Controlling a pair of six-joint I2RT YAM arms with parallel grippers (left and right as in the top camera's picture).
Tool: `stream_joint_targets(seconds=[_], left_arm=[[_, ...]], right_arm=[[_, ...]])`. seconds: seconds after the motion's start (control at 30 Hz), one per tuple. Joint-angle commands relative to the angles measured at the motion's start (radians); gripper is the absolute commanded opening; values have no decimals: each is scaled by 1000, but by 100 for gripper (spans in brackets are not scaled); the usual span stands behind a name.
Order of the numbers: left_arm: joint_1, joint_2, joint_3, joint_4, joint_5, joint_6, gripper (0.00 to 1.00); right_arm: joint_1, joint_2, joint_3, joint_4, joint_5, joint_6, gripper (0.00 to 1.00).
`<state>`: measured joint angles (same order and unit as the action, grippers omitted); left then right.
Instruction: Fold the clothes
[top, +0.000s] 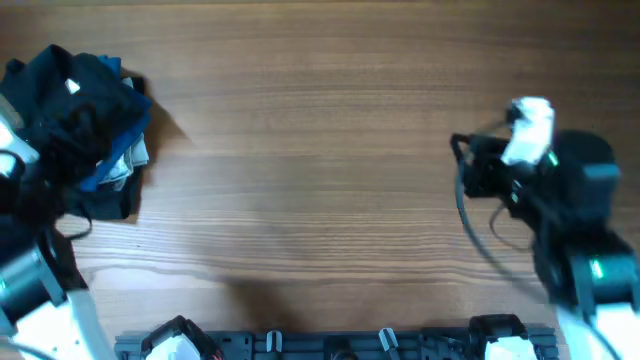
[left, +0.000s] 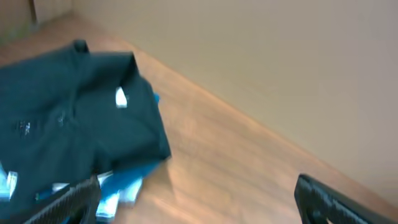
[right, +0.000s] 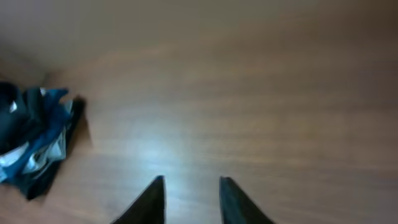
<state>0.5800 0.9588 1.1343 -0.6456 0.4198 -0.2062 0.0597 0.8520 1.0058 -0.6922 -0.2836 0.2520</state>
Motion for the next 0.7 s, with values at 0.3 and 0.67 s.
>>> stream_joint_targets(seconds=[0.3,0.67], left_arm=[[-357,-54,-6,-77,-92,236,100],[-450,129,-6,-116,-122,232,100]], right_arm=[[-2,-310,31,-140,158,-43,99],[-2,-308,31,-54,157,-42,100]])
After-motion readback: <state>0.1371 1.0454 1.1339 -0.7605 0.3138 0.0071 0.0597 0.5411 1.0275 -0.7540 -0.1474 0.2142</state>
